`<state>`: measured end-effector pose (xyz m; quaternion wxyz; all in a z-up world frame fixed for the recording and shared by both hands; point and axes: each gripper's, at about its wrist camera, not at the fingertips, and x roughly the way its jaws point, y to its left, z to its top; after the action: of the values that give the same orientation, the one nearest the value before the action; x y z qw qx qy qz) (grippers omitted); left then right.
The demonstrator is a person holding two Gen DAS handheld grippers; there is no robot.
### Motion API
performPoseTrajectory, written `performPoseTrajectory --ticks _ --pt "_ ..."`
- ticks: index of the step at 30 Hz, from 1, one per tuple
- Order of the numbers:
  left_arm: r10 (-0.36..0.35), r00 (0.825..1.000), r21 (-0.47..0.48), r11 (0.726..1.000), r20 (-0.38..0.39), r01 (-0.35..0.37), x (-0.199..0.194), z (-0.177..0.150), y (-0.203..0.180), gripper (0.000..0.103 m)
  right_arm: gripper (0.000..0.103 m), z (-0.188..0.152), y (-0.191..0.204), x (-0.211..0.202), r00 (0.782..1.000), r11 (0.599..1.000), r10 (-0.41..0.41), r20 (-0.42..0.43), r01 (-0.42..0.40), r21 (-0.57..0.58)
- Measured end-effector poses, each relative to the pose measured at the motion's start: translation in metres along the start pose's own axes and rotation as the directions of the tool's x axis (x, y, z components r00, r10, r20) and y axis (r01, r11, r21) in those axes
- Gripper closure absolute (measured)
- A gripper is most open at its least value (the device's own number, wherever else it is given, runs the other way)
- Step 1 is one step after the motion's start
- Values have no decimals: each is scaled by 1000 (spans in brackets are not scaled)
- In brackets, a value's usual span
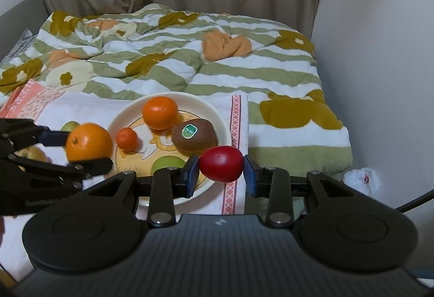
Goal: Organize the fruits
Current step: 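Carry the orange and tomato to the cream bowl and open both tools to release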
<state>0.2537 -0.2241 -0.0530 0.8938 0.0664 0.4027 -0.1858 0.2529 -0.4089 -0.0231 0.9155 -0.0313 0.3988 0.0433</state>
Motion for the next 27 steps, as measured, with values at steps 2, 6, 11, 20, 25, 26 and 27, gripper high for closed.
performPoseTrajectory --ticks 2,6,11,20,25,26,27 --pt "-9 1000 22 1000 -27 10 12 -1 -1 39 53 0 -1 7 1000 1000 -2 -11 2 8" --pt "-20 997 50 998 -69 23 32 -2 -2 39 53 1 -3 20 999 1000 -1 -32 1 20" --pt "-27 994 77 996 -103 35 50 1 -3 39 53 1 -3 31 999 999 2 -46 0 38" --pt "-31 997 112 993 -67 38 51 2 -10 15 53 0 -5 33 999 999 -3 -51 6 52" --pt "-23 999 123 992 -26 26 33 5 -14 4 52 0 -7 30 999 999 -5 -41 7 45" --pt "-16 1000 126 992 -26 19 29 4 -15 4 52 1 -7 29 999 999 -5 -38 7 42" --pt "-8 1000 128 992 -24 11 26 3 -15 4 52 1 -7 29 999 999 -5 -36 6 39"
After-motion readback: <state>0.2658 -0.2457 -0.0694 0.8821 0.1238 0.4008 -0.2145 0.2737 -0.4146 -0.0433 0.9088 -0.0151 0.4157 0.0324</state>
